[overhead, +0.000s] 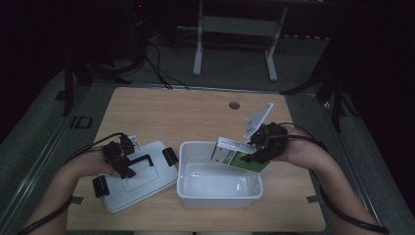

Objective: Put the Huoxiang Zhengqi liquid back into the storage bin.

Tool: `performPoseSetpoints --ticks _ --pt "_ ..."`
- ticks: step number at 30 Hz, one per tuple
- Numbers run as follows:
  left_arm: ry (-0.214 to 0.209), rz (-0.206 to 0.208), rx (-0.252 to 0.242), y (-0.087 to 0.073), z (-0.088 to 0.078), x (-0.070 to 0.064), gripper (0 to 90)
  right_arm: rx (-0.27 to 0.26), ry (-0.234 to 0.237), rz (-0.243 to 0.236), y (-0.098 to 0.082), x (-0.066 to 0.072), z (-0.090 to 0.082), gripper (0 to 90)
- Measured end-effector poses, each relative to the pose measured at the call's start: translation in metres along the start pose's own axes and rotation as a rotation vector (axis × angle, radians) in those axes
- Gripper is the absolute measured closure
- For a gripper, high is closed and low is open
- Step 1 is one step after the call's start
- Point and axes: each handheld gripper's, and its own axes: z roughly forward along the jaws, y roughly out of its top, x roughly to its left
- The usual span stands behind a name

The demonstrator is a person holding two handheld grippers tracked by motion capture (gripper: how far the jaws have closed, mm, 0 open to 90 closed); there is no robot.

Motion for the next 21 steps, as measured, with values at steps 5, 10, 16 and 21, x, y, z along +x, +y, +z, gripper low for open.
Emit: performPoseSetpoints --ticks 5,10,16,21 --pt "-0.001 -0.001 -0.004 0.001 0.001 0.0 40.9 0.007 0.03 -0.047 0.008 0.009 0.01 63.9" --pt "-0.004 -0.003 -0.002 0.001 0.001 -0.001 40.9 0.034 0.05 -0.092 0.012 0.016 0.021 63.8" --pt "-0.004 -0.001 -0.001 0.0 0.002 -0.001 40.9 0.079 0.078 -0.111 0.012 0.018 0.041 63.8" --pt "-0.004 -0.006 0.005 -0.001 0.003 0.0 40.8 0.101 0.1 -0.116 0.009 0.018 0.058 63.8"
